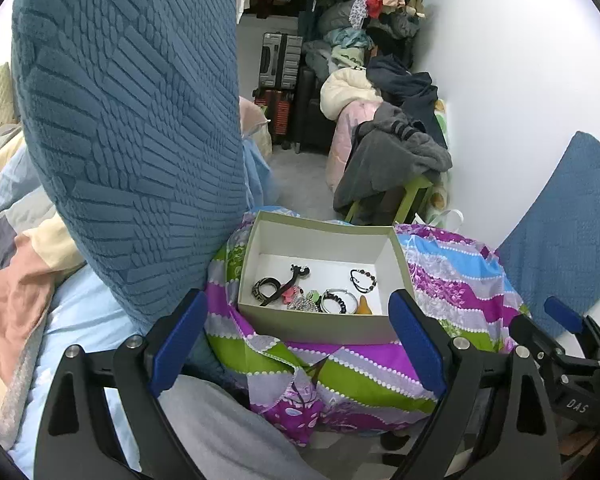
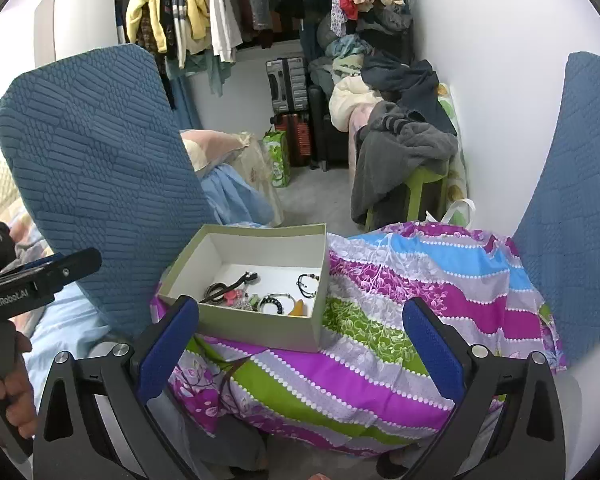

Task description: Organize jewelry

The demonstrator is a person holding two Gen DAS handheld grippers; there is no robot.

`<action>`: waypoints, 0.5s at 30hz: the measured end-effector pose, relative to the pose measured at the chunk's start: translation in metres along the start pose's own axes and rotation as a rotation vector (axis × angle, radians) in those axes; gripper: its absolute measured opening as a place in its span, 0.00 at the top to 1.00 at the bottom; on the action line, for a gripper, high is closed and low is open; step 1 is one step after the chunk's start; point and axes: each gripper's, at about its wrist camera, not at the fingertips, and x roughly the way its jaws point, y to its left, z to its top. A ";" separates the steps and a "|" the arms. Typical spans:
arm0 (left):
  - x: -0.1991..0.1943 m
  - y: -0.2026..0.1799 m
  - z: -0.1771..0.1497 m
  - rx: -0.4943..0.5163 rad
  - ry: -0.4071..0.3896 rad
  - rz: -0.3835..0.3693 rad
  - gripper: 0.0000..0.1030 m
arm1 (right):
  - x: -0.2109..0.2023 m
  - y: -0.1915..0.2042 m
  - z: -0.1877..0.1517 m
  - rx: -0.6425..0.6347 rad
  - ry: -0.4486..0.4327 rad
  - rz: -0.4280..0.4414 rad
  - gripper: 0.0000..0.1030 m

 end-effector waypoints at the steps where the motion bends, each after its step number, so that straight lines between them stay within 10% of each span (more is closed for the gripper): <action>1: -0.001 -0.001 0.000 0.010 0.000 0.006 0.11 | -0.001 0.000 0.001 0.000 -0.002 0.001 0.00; 15: -0.004 -0.008 0.000 0.040 0.024 -0.002 0.11 | -0.005 0.003 0.004 -0.005 -0.012 -0.005 0.00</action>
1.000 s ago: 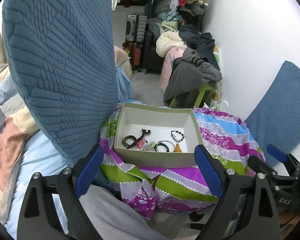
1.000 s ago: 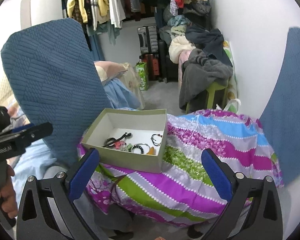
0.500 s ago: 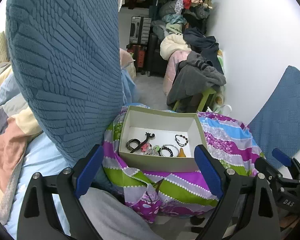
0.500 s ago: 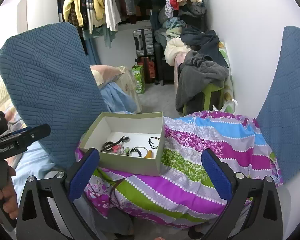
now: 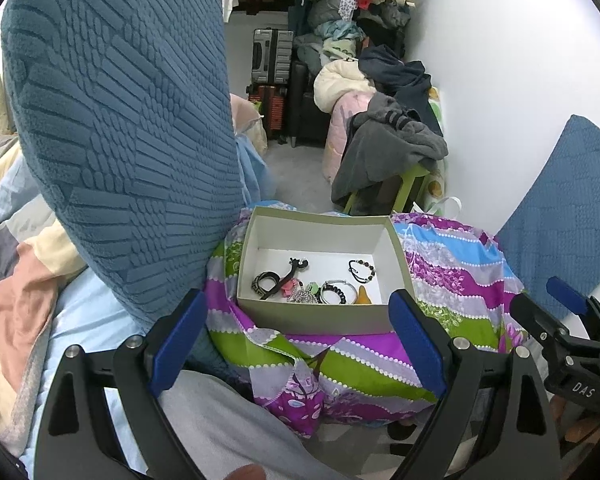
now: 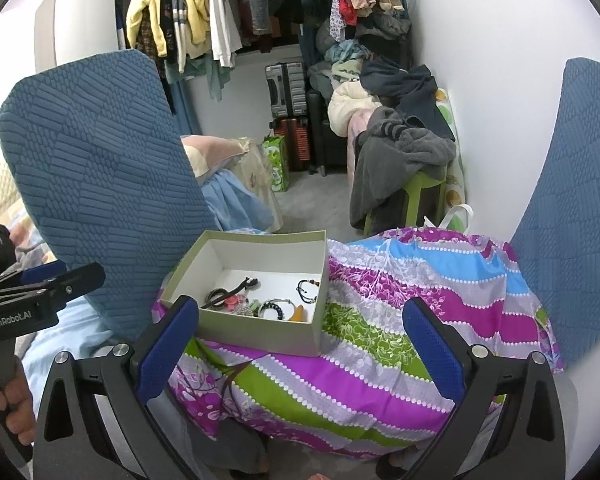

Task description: Organize jewelry

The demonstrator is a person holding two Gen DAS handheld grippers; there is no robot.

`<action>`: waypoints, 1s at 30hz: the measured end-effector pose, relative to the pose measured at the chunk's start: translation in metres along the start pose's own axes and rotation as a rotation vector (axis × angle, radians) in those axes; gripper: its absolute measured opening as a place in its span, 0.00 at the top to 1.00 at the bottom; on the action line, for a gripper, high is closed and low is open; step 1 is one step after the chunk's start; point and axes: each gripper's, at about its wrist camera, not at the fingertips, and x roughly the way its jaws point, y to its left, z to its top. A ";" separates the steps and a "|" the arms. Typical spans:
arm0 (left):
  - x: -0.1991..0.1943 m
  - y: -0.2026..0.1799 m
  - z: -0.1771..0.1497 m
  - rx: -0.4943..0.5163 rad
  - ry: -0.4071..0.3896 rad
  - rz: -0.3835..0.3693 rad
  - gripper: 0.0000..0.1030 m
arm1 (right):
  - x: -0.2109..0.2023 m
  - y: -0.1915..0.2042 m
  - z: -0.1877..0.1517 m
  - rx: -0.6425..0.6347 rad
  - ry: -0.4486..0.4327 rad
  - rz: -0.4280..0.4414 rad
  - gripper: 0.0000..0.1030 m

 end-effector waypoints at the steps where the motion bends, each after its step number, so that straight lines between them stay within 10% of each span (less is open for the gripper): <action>1: 0.000 0.000 0.000 0.000 -0.002 -0.002 0.11 | 0.000 0.000 0.000 -0.002 -0.003 -0.003 0.00; 30: -0.014 -0.008 -0.001 0.028 -0.054 0.009 0.01 | 0.002 -0.004 -0.004 -0.020 0.004 -0.027 0.00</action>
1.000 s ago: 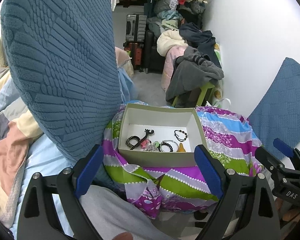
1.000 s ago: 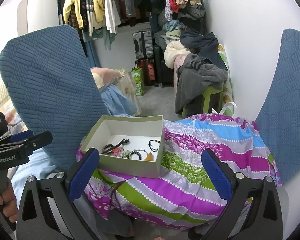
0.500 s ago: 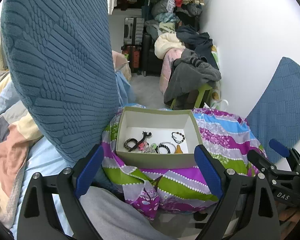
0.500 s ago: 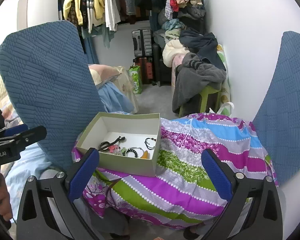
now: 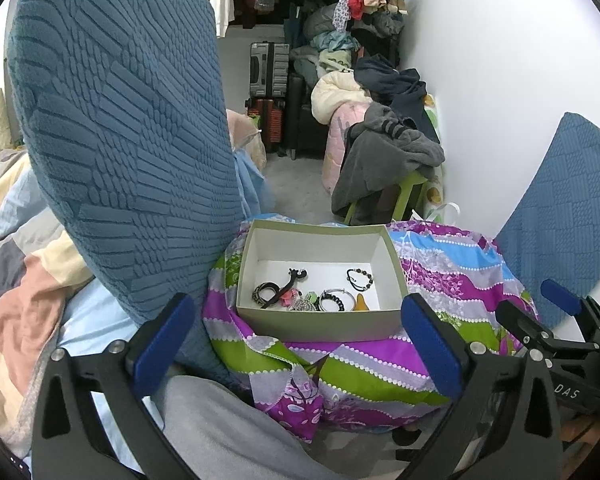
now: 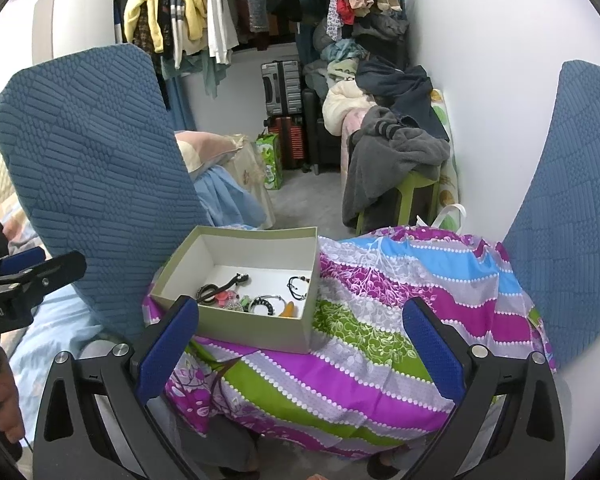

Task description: Organize jewelry

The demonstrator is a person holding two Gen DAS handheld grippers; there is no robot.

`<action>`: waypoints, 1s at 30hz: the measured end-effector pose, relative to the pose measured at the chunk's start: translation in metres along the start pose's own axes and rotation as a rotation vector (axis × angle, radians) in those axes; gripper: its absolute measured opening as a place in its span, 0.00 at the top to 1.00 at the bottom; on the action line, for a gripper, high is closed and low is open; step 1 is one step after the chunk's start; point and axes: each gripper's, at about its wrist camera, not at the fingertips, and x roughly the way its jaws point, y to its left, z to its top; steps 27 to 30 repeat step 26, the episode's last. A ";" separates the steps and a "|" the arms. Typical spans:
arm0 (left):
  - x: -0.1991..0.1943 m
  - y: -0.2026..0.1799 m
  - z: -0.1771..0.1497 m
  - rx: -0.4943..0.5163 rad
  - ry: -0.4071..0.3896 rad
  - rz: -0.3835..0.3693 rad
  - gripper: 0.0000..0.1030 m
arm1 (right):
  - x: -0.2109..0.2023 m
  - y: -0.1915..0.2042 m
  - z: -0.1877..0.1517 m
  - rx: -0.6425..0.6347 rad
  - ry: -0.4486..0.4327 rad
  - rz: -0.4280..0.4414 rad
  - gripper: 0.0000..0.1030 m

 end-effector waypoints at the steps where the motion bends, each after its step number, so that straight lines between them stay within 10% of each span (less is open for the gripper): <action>1: -0.001 0.000 0.000 -0.001 -0.001 -0.004 0.01 | 0.000 0.000 0.000 0.000 0.000 -0.001 0.00; 30: -0.007 -0.001 0.000 -0.006 -0.009 0.000 0.01 | -0.002 0.005 -0.001 0.003 -0.007 -0.021 0.00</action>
